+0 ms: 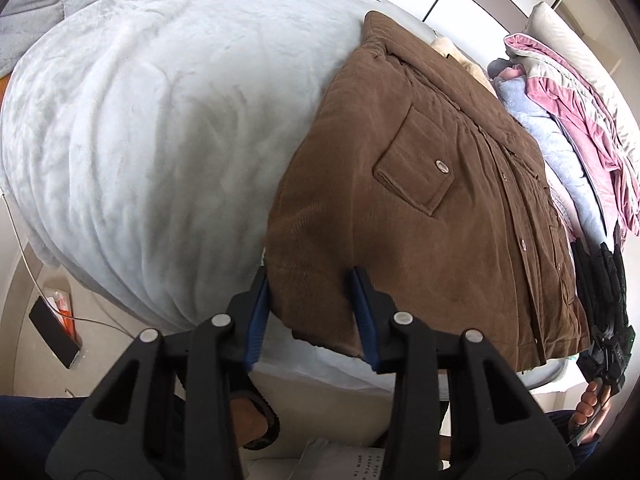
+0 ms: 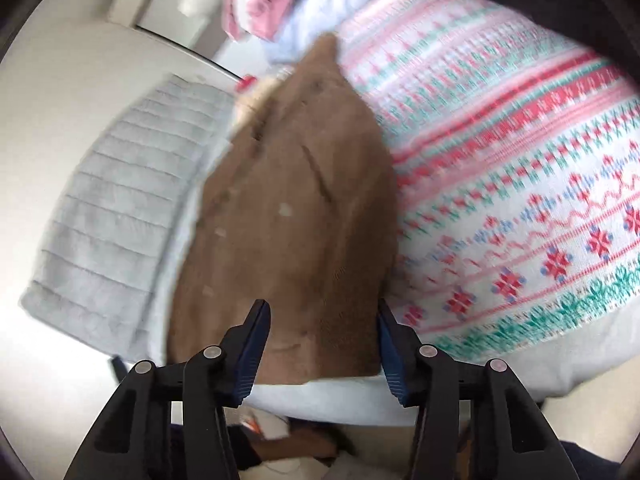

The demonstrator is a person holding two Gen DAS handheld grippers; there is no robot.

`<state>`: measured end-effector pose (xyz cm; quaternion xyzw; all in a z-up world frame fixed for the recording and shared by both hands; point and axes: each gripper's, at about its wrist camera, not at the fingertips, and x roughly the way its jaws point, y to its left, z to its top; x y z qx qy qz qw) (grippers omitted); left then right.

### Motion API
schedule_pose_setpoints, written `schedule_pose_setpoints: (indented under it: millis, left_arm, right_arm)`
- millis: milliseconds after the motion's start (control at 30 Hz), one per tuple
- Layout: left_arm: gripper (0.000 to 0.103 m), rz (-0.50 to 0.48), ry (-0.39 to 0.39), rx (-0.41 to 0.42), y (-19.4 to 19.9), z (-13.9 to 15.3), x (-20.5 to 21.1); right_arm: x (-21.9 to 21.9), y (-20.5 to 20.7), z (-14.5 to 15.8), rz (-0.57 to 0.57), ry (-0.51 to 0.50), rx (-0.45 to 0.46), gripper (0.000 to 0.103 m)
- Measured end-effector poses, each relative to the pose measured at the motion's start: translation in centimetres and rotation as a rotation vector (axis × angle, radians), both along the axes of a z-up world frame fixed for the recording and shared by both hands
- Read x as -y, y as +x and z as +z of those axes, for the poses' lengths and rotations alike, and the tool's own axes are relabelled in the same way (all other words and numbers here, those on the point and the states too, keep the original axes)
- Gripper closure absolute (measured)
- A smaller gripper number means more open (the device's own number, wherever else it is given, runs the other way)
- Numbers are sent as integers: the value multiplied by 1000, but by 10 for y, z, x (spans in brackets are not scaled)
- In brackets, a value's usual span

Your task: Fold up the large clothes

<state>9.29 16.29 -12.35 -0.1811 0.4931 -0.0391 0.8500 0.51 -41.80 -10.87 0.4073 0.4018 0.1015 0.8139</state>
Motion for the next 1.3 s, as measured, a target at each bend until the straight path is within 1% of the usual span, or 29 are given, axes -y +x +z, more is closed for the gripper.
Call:
schedule_pose_setpoints:
  millis: [67,100,133,167,200,233,300,367,500,567,600,633,667,733,767,800,867,967,1067,1200,1300]
  left_arm:
    - [54,5,-21,0,1,-1,-2]
    - [52,0,-22,-1,3,-2,-1]
    - [51,-3,-14,-1,4,-3,1]
    - [50,-3,-3,0,5,-3,2]
    - [50,-4,6,1,7,-3,4]
    - [50,-3,13,2,7,-2,5]
    - [55,2,27,7,7,-1,7]
    - [62,20,17,21,5,2,4]
    - [61,38,-17,24,7,3,3]
    - [59,47,-23,13,11,-1,2]
    - [59,49,-17,14,11,-1,4]
    - [60,47,4,18,11,0,6]
    - [72,41,22,22,11,1,10]
    - [83,21,46,41,11,5,15]
    - [86,23,47,48,10,8,15]
    - [86,27,46,53,11,12,16]
    - [87,45,37,82,9,26,12]
    - [89,47,21,127,5,49,9]
    - [89,53,37,166,4,75,12]
    - [90,75,-23,173,7,94,-1]
    - [90,104,-39,213,-5,115,-10]
  right_arm:
    - [1,4,-14,-17,-13,-84,51]
    - [2,3,-21,-18,-5,-119,51]
    - [2,5,-30,-21,27,-151,51]
    - [3,5,-31,-23,38,-147,51]
    - [1,6,-28,-15,41,-135,49]
    - [-3,7,-25,0,37,-118,49]
    - [-10,11,-24,12,30,-108,49]
    - [-15,15,-25,9,27,-111,49]
    - [-11,14,-21,-33,81,-54,49]
    - [-12,15,-20,-31,72,-49,49]
    - [-14,16,-21,-34,45,-67,49]
    - [-17,17,-24,-35,18,-91,49]
    - [-19,19,-28,-38,1,-106,50]
    - [-22,20,-28,-52,-33,-115,56]
    - [-24,21,-26,-57,-45,-115,67]
    - [-23,20,-22,-74,-49,-102,79]
    - [-18,16,-13,-91,-25,-54,88]
    - [-12,9,28,-130,-62,105,91]
    - [-15,8,48,-143,-61,157,92]
    - [-12,3,67,-165,-29,198,93]
    - [-10,-10,96,-160,-42,259,93]
